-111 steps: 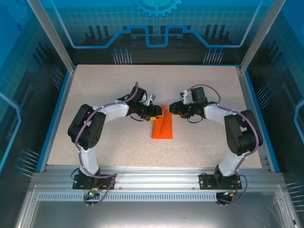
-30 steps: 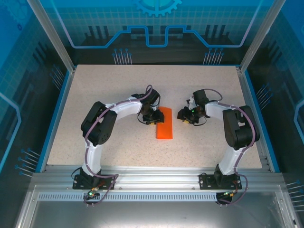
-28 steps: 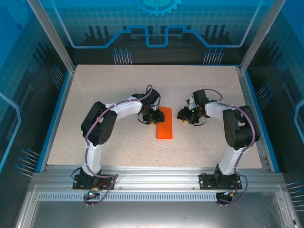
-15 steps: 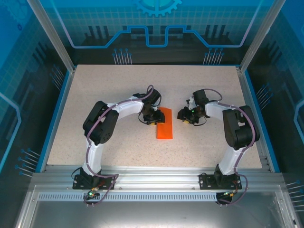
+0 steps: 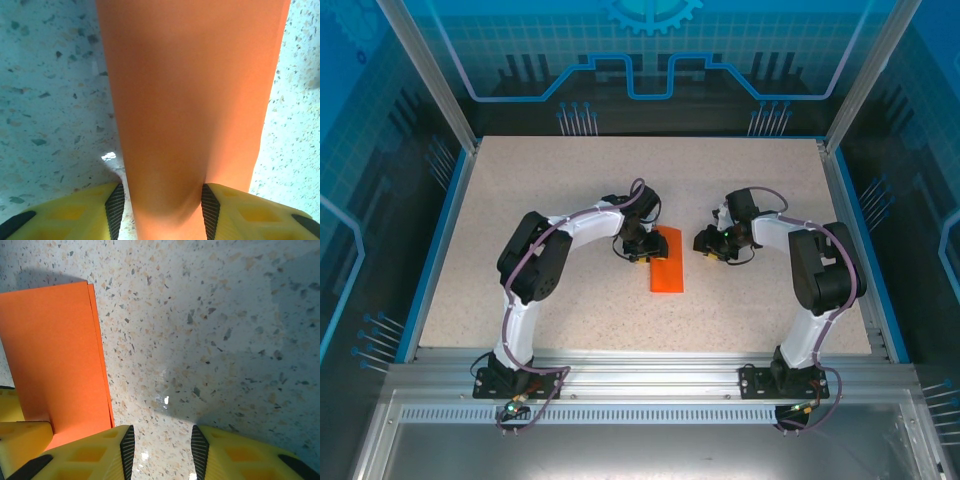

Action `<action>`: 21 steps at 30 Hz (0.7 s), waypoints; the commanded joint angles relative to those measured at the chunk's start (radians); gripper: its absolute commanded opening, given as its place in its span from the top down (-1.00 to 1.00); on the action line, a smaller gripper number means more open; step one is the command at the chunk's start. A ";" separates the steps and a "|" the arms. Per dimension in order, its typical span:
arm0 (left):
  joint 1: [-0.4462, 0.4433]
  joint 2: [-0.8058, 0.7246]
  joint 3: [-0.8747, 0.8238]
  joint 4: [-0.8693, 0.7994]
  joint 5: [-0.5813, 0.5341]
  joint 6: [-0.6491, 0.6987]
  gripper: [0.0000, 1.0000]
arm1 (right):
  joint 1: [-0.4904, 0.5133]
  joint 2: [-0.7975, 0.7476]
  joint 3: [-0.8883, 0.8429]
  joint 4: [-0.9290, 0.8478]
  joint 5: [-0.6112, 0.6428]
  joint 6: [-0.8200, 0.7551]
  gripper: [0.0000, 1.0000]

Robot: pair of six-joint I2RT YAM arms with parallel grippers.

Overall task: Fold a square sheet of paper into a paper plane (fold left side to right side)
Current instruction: First fold the square sheet of paper in half at the center of the table.

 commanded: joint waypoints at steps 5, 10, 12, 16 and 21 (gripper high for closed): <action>-0.014 0.043 0.027 -0.021 0.003 0.012 0.01 | 0.012 0.031 0.010 -0.051 -0.005 -0.017 0.23; -0.016 0.051 0.033 -0.026 0.005 0.015 0.00 | 0.014 0.027 0.012 -0.055 -0.006 -0.018 0.22; -0.017 0.054 0.036 -0.026 0.006 0.017 0.00 | 0.016 0.027 0.013 -0.057 -0.006 -0.020 0.22; -0.017 0.060 0.040 -0.029 0.008 0.023 -0.01 | 0.016 0.024 0.013 -0.060 -0.004 -0.022 0.22; -0.018 0.068 0.045 -0.036 0.006 0.029 -0.01 | 0.017 0.020 0.013 -0.062 -0.002 -0.023 0.22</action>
